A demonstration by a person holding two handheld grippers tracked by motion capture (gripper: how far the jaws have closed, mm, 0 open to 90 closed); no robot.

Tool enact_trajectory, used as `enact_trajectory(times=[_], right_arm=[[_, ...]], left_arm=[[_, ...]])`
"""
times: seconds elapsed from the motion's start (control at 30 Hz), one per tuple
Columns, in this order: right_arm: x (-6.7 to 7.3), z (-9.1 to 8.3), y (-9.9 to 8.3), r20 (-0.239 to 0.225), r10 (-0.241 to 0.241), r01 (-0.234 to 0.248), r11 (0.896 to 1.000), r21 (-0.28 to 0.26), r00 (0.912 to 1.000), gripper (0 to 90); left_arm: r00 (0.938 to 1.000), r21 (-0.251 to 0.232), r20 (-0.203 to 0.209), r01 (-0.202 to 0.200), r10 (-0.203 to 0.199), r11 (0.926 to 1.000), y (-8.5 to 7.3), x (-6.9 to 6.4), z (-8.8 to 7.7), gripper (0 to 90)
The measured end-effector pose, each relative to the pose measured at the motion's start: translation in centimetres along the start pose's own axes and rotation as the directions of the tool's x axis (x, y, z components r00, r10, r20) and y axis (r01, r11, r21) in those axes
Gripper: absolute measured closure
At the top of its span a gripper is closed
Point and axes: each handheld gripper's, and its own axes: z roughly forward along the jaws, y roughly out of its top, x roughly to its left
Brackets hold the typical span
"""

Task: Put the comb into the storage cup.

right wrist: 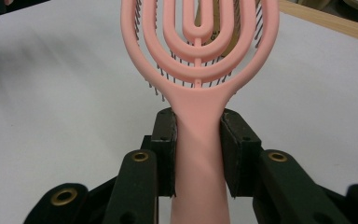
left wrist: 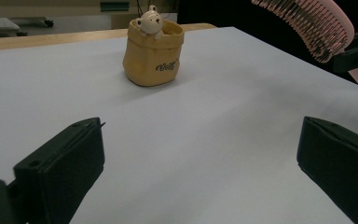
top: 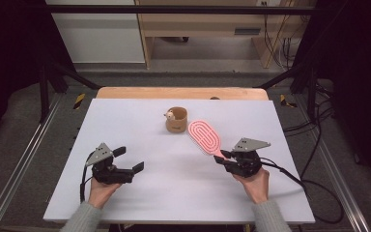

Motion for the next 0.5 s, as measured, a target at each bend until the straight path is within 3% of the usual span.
enact_trajectory(times=[0.5], right_arm=[[0.6, 0.2, 0.3, 0.001, -0.019, 0.019, 1.000, -0.006, 0.9998, 69.2]], left_arm=[[0.9994, -0.009, 0.031, 0.017, -0.016, 0.9998, 0.6, -1.3, 0.9, 0.1]])
